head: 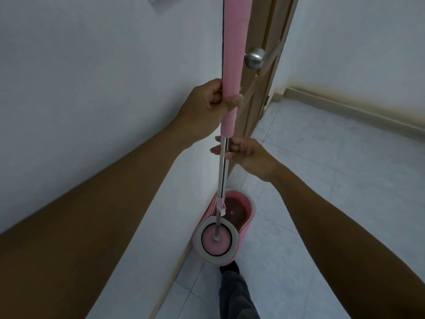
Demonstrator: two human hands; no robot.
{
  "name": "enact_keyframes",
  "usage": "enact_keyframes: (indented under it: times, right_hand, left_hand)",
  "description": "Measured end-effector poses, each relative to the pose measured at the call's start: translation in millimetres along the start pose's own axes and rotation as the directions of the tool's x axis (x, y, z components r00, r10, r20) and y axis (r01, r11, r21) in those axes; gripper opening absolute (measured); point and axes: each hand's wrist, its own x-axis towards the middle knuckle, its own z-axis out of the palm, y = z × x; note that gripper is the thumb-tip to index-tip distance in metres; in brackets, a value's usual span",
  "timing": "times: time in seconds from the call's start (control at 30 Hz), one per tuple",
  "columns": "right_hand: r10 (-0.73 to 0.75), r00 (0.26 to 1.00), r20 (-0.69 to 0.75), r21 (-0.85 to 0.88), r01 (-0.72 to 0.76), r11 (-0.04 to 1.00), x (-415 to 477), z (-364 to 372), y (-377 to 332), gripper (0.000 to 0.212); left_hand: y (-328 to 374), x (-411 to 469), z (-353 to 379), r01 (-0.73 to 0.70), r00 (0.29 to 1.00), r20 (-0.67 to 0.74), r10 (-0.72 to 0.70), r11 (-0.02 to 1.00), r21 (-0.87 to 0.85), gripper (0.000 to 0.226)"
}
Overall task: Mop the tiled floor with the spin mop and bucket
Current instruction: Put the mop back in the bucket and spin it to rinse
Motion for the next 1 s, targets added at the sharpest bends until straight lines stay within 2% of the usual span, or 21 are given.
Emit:
enact_keyframes:
  times: [0.07,0.1,0.13,0.2,0.27,0.4,0.53,0.6,0.67,0.77,0.8,0.87,0.9,0.97,1.0]
  right_hand:
    - [0.134,0.991,0.022,-0.001,-0.134,0.991,-3.5,2.5,27.8,0.072]
    - [0.233,0.972,0.022,-0.056,-0.232,0.971,-5.0,7.4,52.0,0.081]
    - [0.333,0.943,0.017,-0.13,-0.328,0.936,-6.4,14.8,79.4,0.081]
    - [0.486,0.871,-0.071,-0.348,-0.478,0.806,-11.6,36.3,130.3,0.052]
    - [0.562,0.811,-0.163,-0.394,-0.576,0.717,-20.1,58.6,172.9,0.031]
    - [0.584,0.782,-0.217,-0.242,-0.623,0.744,-33.6,79.3,206.8,0.028]
    - [0.576,0.774,-0.265,-0.024,-0.602,0.798,-43.3,73.7,190.2,0.012]
    - [0.629,0.731,-0.266,0.093,-0.63,0.771,-39.3,65.7,183.1,0.009]
    - [0.698,0.676,-0.238,0.232,-0.658,0.716,-27.3,56.5,179.3,0.018]
    - [0.733,0.666,-0.14,0.447,-0.618,0.647,-15.1,46.1,165.5,0.055]
    - [0.721,0.679,-0.135,0.526,-0.568,0.633,-15.4,45.1,159.6,0.057]
    - [0.723,0.668,-0.175,0.645,-0.477,0.597,-17.8,48.6,149.3,0.043]
    - [0.727,0.665,-0.172,0.689,-0.447,0.571,-17.7,50.9,151.9,0.044]
    - [0.711,0.679,-0.185,0.679,-0.435,0.592,-19.5,54.7,159.3,0.054]
    - [0.701,0.69,-0.177,0.646,-0.456,0.612,-21.5,58.1,157.3,0.049]
  left_hand:
    - [4.7,-4.8,0.4,-0.017,1.0,-0.025,0.018,0.999,0.043,0.04]
    - [6.1,-7.7,0.9,-0.023,0.999,-0.036,0.024,0.999,0.049,0.039]
    - [7.1,-10.5,1.6,-0.027,0.999,-0.043,0.029,0.998,0.052,0.037]
    - [8.5,-15.0,2.7,-0.028,0.998,-0.046,0.03,0.998,0.056,0.038]
    - [8.8,-18.5,3.3,-0.029,0.999,-0.043,0.032,0.997,0.068,0.039]
    - [7.4,-25.1,2.3,-0.019,0.999,-0.036,0.023,0.996,0.09,0.038]
    - [6.7,-29.0,1.2,-0.022,0.999,-0.046,0.026,0.995,0.094,0.038]
    - [6.5,-29.6,2.9,-0.021,0.998,-0.059,0.027,0.994,0.103,0.039]
    - [6.1,-30.7,4.9,-0.026,0.997,-0.072,0.035,0.993,0.119,0.039]
    - [5.3,-33.3,7.6,-0.029,0.996,-0.079,0.04,0.99,0.141,0.039]
    - [5.2,-34.7,8.5,-0.029,0.996,-0.078,0.04,0.989,0.146,0.04]
    - [5.6,-36.4,9.9,-0.026,0.997,-0.074,0.038,0.988,0.155,0.041]
    - [6.4,-37.2,10.1,-0.022,0.997,-0.073,0.034,0.987,0.159,0.041]
    - [8.1,-38.9,10.4,-0.023,0.997,-0.063,0.033,0.988,0.152,0.042]
    - [9.2,-40.4,10.7,-0.024,0.998,-0.054,0.032,0.989,0.149,0.042]
